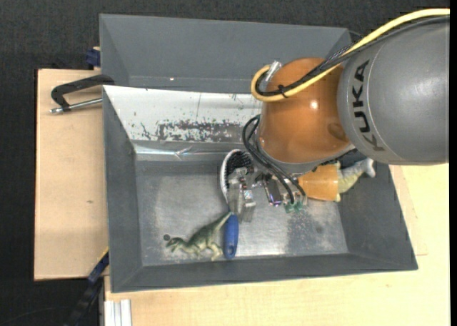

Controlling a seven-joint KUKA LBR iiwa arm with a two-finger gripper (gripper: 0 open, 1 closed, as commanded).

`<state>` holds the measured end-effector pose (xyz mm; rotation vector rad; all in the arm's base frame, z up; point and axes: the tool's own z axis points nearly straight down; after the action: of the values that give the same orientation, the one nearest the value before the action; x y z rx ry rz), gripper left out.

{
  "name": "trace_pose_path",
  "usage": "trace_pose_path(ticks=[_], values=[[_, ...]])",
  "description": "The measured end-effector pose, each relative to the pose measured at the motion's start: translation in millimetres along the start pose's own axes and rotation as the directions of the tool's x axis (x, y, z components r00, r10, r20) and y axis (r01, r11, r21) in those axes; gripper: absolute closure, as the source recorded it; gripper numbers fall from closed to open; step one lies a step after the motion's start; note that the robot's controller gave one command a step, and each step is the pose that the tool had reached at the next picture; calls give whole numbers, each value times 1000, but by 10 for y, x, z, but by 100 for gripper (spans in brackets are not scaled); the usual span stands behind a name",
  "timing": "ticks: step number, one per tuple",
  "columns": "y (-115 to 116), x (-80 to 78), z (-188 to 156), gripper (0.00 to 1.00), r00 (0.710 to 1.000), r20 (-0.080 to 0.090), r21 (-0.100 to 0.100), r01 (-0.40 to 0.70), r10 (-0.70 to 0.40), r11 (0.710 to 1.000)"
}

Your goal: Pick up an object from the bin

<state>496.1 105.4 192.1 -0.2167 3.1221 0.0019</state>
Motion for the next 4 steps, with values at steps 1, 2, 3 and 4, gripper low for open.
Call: trace_pose_path(ticks=[1, 2, 3, 4], values=[[19, 12, 36, 0, 1000, -7, -1, 3, -3, 1000], [133, -363, 687, 0, 993, -11, -2, 120, -120, 993], [-39, -57, 1226, 0, 954, -12, -4, 299, -299, 954], [-18, -49, 1196, 100, 954, -18, -8, 300, -300, 954]])
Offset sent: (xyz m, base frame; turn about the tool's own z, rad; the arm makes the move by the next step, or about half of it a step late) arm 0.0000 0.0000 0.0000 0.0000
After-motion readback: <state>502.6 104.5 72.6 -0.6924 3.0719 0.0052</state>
